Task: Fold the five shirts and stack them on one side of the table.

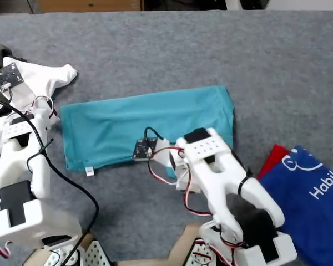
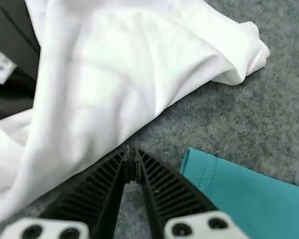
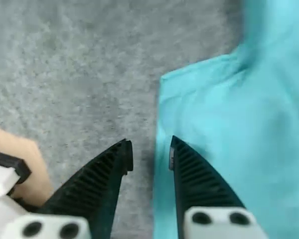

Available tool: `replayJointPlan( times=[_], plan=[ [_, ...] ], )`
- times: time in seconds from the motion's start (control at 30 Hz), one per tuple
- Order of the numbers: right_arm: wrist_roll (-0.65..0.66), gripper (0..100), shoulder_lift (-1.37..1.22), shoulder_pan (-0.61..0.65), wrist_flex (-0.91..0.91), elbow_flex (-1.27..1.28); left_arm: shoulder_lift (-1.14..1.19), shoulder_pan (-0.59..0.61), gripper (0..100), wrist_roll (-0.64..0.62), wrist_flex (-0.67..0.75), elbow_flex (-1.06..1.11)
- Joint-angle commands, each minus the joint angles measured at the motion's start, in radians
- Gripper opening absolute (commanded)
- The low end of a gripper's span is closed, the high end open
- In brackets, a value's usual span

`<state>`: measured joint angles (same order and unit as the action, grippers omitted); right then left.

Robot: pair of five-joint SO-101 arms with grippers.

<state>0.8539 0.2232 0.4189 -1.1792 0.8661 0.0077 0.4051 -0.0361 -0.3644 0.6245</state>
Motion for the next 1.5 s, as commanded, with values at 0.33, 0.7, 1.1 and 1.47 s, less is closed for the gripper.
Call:
replayJointPlan(
  times=[0.33, 0.7, 1.1, 1.47],
  plan=[
    [-0.002, 14.2, 0.031, -0.039, -0.138, -0.202, -0.005, -0.009, 2, -0.009, 0.02, -0.046],
    [0.014, 14.3, 0.176, -0.064, -0.269, -0.2, -0.005, -0.011, 2, -0.009, 0.02, -0.046],
    [0.032, 14.4, -0.085, -0.07, 0.018, -0.061, -0.005, -0.011, 2, -0.009, 0.02, -0.046],
    [0.043, 14.5, -0.229, -0.081, 0.091, -0.065, -0.005, -0.011, 2, -0.009, 0.02, -0.046]
  ],
)
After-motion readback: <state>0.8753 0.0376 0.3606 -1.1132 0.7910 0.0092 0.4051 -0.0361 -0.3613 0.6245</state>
